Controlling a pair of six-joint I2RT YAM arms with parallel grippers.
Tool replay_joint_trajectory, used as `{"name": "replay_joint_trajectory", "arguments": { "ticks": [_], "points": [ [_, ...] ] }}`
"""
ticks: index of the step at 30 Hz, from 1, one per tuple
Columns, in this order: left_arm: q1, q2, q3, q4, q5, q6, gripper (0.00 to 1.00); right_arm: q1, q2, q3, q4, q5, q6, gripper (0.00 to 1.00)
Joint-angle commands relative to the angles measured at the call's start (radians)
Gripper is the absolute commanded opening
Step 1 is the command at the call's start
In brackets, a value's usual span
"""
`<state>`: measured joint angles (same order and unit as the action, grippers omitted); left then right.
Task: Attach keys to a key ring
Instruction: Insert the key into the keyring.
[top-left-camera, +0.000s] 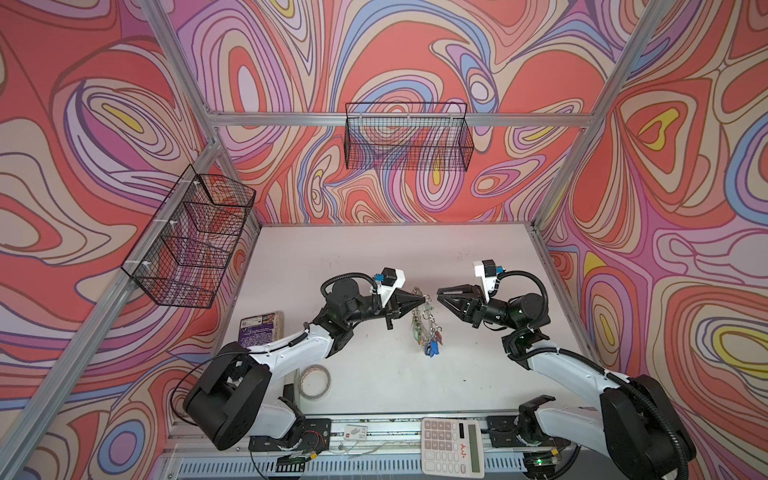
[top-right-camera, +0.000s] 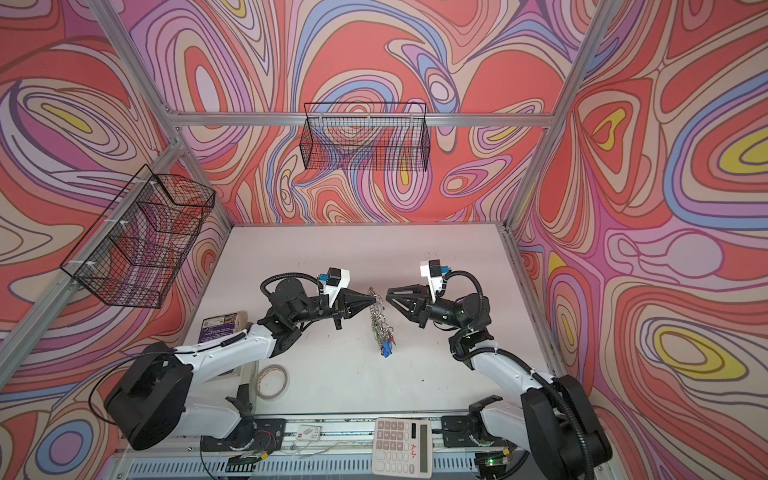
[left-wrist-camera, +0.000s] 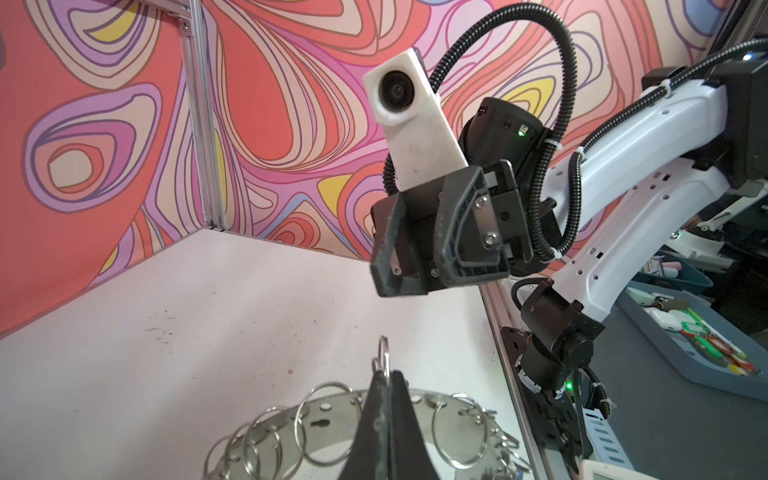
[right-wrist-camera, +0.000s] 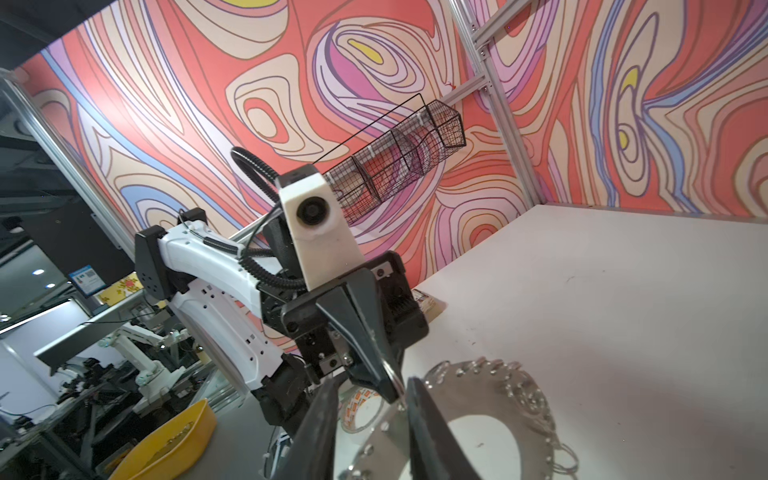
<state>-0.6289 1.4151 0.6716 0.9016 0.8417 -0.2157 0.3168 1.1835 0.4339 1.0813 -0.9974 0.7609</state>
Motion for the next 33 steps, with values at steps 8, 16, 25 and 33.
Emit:
{"name": "replay_joint_trajectory", "arguments": {
  "ticks": [8, 16, 25, 33],
  "points": [
    [-0.001, 0.05, 0.042, 0.246, 0.044, -0.152, 0.0, 0.026, 0.077, 0.026, 0.066, -0.06, -0.007, 0.3],
    [-0.003, 0.054, 0.045, 0.235, 0.054, -0.149, 0.0, 0.039, 0.094, 0.045, 0.017, -0.056, -0.041, 0.31],
    [-0.002, 0.043, 0.034, 0.221, 0.05, -0.137, 0.0, 0.025, 0.038, 0.06, -0.049, -0.029, -0.079, 0.28],
    [-0.002, 0.031, 0.028, 0.237, 0.055, -0.15, 0.0, -0.003, 0.009, 0.082, -0.16, 0.003, -0.139, 0.34]
  ]
}}
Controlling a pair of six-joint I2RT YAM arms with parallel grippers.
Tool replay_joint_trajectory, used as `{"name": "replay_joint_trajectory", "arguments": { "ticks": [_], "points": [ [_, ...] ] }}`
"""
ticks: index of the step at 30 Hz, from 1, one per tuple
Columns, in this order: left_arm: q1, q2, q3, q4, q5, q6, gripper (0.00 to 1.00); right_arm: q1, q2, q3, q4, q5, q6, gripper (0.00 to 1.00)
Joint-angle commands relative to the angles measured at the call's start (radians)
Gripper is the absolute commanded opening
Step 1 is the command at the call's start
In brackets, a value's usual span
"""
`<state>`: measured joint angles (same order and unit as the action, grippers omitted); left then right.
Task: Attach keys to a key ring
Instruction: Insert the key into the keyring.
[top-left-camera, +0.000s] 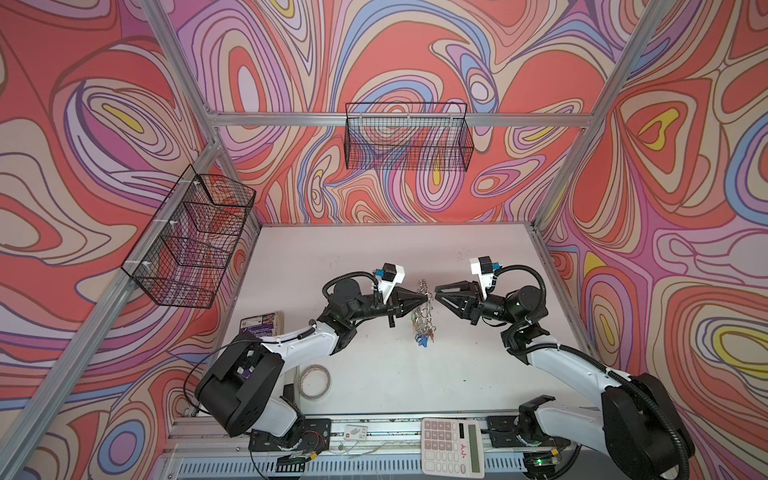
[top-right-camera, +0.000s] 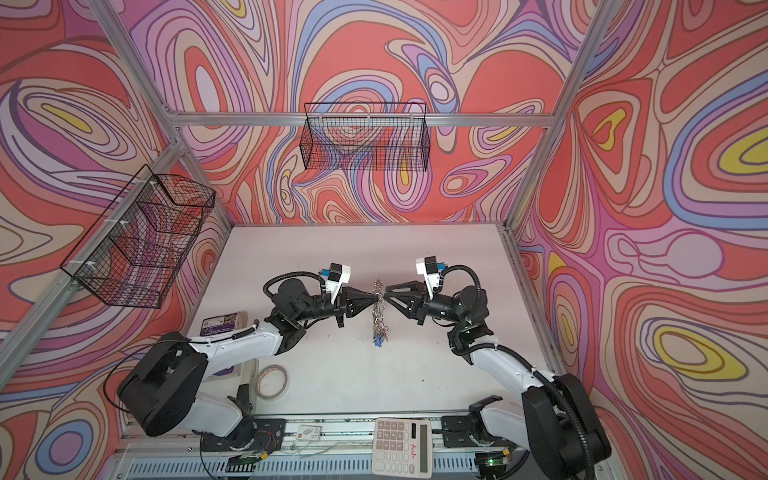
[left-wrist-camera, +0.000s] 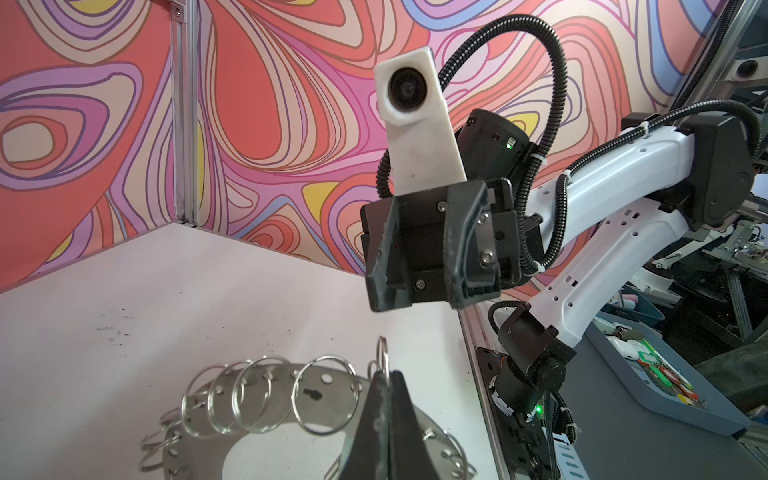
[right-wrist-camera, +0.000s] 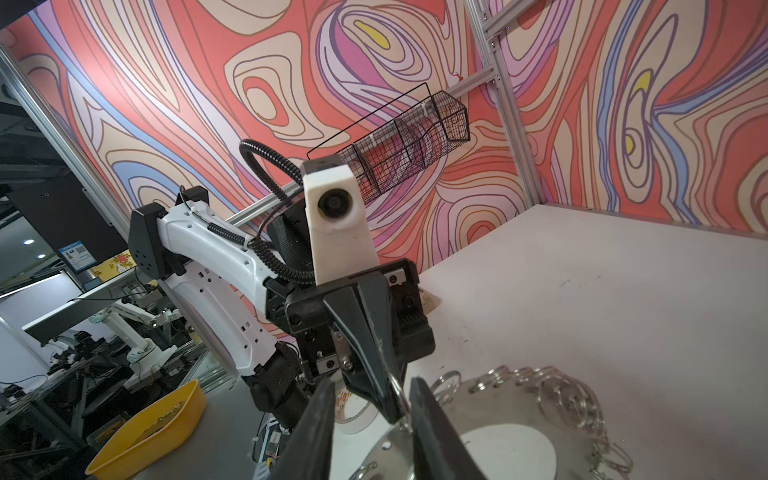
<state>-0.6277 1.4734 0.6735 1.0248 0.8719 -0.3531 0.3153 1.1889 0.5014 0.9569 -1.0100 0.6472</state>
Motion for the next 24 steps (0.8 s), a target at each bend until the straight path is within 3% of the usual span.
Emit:
{"name": "replay_joint_trajectory", "arguments": {
  "ticks": [1, 8, 24],
  "points": [
    [-0.003, -0.027, 0.026, 0.119, 0.027, -0.018, 0.0, -0.001, 0.015, 0.015, -0.022, 0.011, -0.015, 0.35],
    [-0.003, -0.022, 0.03, 0.124, 0.031, -0.029, 0.0, 0.008, 0.081, 0.019, 0.06, -0.016, 0.042, 0.36],
    [-0.003, 0.001, 0.041, 0.147, 0.031, -0.046, 0.0, 0.038, 0.112, 0.006, 0.075, -0.044, 0.038, 0.16]
  ]
}}
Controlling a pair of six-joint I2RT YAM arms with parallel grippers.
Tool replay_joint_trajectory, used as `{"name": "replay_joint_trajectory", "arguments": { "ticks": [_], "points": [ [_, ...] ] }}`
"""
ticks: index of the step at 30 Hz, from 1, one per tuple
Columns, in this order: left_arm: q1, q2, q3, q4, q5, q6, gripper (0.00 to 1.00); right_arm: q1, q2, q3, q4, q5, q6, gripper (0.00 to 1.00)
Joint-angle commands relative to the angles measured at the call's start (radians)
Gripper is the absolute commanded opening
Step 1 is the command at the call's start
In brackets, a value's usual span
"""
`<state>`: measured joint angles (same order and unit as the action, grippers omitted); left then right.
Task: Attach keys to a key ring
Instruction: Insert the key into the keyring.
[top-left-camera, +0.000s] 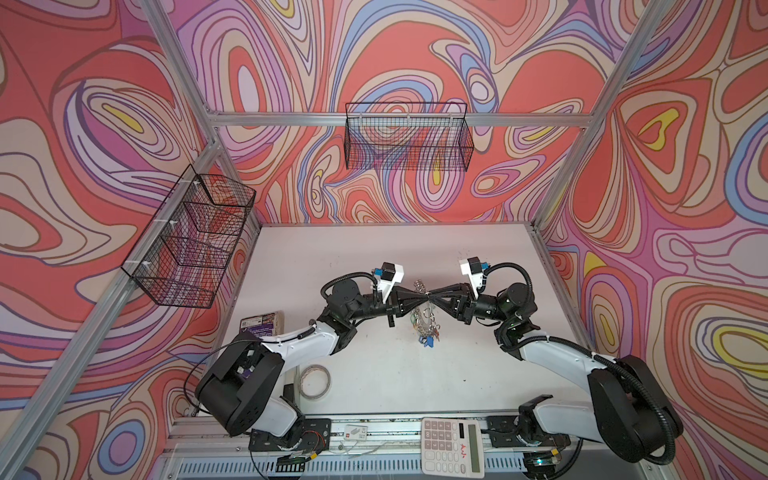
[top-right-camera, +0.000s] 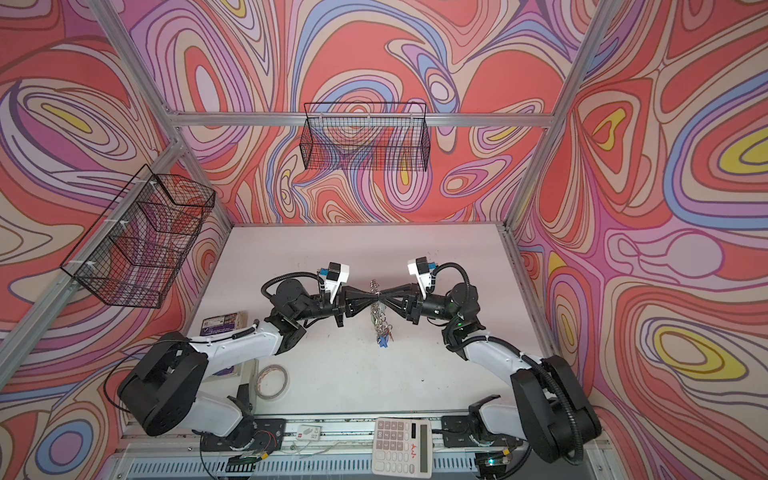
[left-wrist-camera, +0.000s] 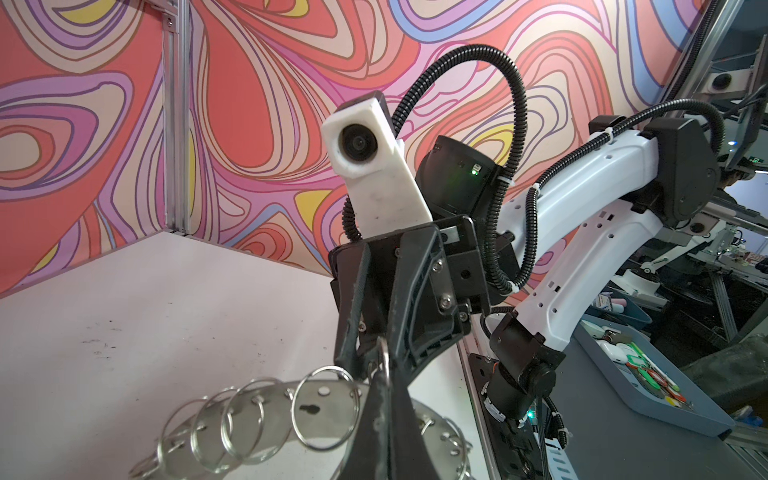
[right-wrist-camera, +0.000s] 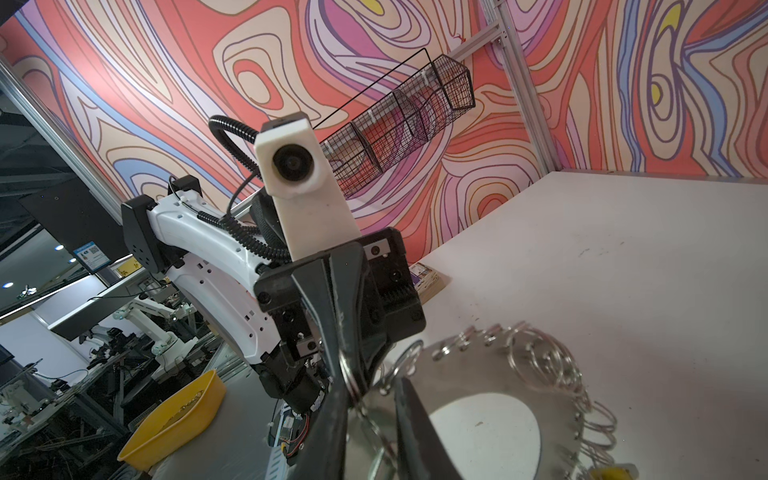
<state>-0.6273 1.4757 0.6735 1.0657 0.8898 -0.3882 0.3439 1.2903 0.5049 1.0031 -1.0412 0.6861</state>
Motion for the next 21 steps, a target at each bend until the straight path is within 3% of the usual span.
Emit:
{"name": "replay_joint_trajectory", "arguments": {
  "ticks": [1, 6, 15, 21],
  "points": [
    [-0.003, 0.001, 0.041, 0.103, 0.013, -0.008, 0.0, 0.01, 0.01, 0.003, 0.032, -0.013, 0.002, 0.15],
    [-0.003, 0.004, 0.038, 0.07, 0.005, 0.009, 0.0, 0.017, 0.008, 0.001, 0.046, -0.025, 0.01, 0.0],
    [0.015, 0.017, 0.014, 0.048, -0.001, -0.004, 0.0, 0.023, -0.027, -0.021, 0.015, 0.017, -0.035, 0.0],
    [0.017, -0.056, 0.019, -0.162, 0.011, 0.091, 0.03, 0.025, -0.118, -0.039, -0.095, 0.129, -0.163, 0.0]
  ]
}}
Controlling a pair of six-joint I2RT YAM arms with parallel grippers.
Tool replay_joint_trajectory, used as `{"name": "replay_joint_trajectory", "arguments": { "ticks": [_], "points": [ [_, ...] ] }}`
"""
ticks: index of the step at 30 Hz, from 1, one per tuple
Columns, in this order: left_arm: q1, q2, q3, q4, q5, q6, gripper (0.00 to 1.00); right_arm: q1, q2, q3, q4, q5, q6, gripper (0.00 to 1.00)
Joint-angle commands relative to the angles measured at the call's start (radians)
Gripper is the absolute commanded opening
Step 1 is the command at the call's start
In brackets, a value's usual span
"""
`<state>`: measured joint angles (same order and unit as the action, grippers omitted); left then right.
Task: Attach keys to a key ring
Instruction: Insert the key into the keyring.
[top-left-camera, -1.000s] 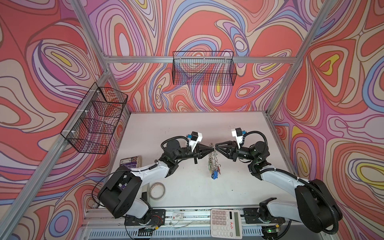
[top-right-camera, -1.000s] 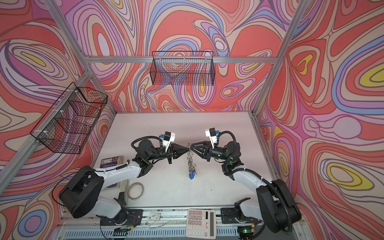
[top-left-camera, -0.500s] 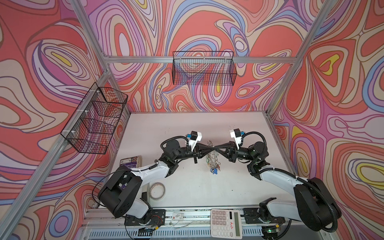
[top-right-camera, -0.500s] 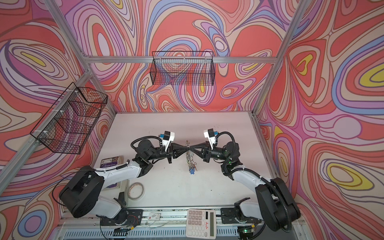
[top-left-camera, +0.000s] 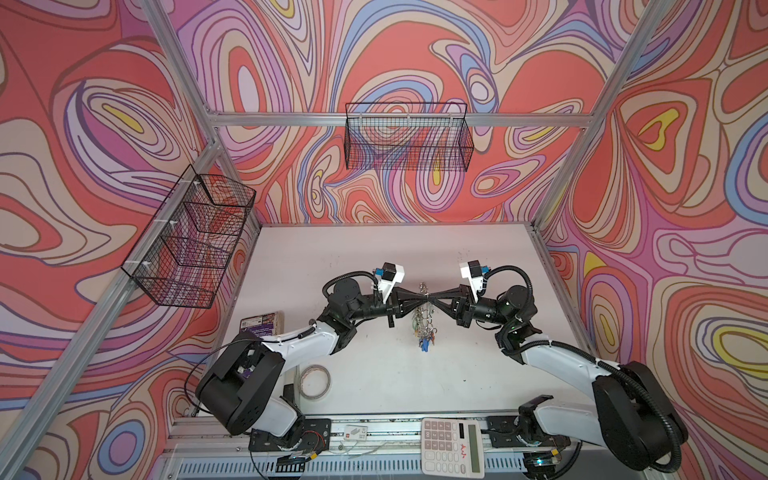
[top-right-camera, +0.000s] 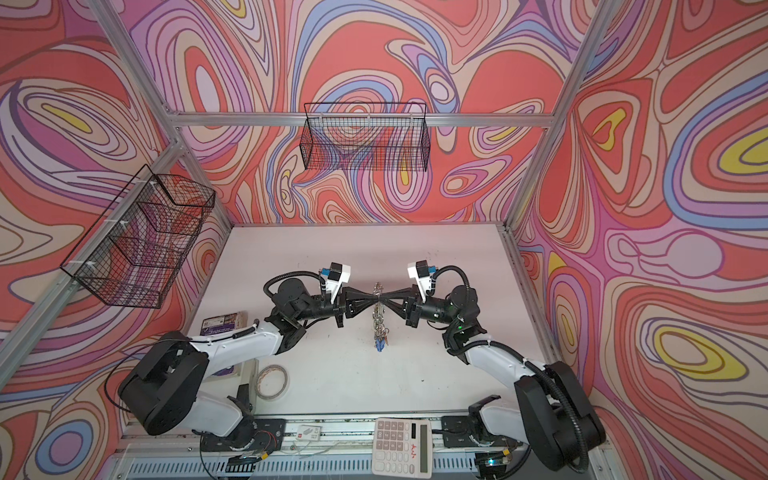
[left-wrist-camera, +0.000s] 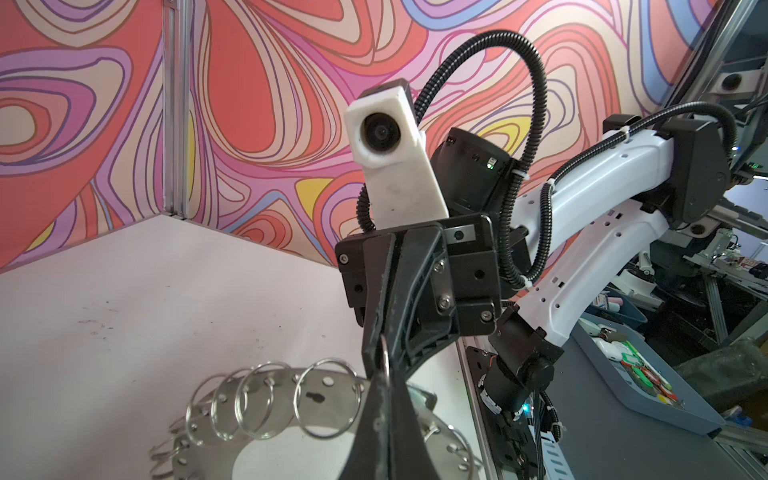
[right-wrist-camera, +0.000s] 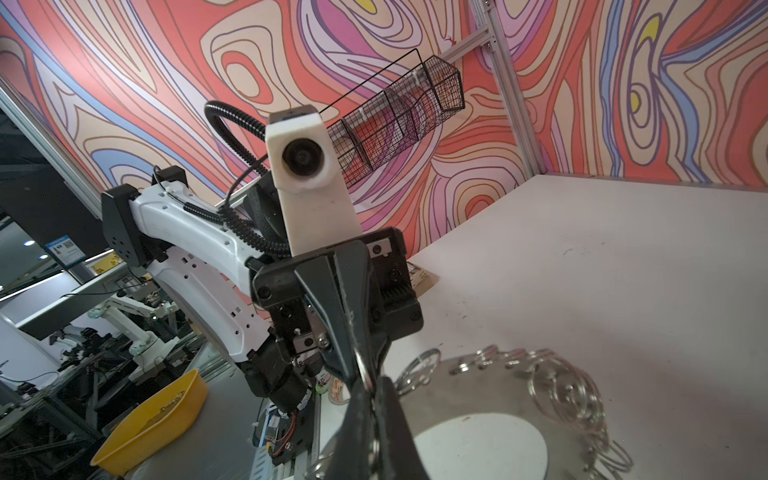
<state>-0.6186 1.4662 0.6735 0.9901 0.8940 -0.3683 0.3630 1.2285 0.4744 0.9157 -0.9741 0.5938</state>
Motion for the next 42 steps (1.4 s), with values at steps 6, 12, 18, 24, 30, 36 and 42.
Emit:
{"name": "replay_joint_trajectory", "arguments": {
  "ticks": [6, 12, 18, 24, 30, 36, 42],
  "points": [
    [0.008, -0.143, 0.053, -0.382, -0.009, 0.201, 0.08, 0.026, -0.066, -0.02, 0.057, 0.055, -0.107, 0.0],
    [0.008, -0.224, 0.108, -0.685, -0.038, 0.363, 0.2, 0.036, -0.08, -0.04, 0.106, 0.055, -0.138, 0.0],
    [0.009, -0.298, 0.246, -1.116, -0.062, 0.627, 0.33, 0.086, -0.139, -0.016, -0.052, 0.077, -0.27, 0.0],
    [0.008, -0.263, 0.462, -1.513, -0.099, 0.891, 0.38, 0.144, -0.162, 0.014, -0.202, 0.107, -0.392, 0.0],
    [-0.008, -0.147, 0.684, -1.84, -0.12, 1.057, 0.36, 0.16, -0.155, 0.027, -0.22, 0.115, -0.405, 0.0],
    [-0.049, -0.079, 0.778, -1.919, -0.161, 1.097, 0.37, 0.163, -0.153, 0.036, -0.242, 0.114, -0.413, 0.0],
    [-0.073, -0.036, 0.822, -1.927, -0.206, 1.097, 0.37, 0.168, -0.145, 0.041, -0.243, 0.11, -0.407, 0.0]
  ]
}}
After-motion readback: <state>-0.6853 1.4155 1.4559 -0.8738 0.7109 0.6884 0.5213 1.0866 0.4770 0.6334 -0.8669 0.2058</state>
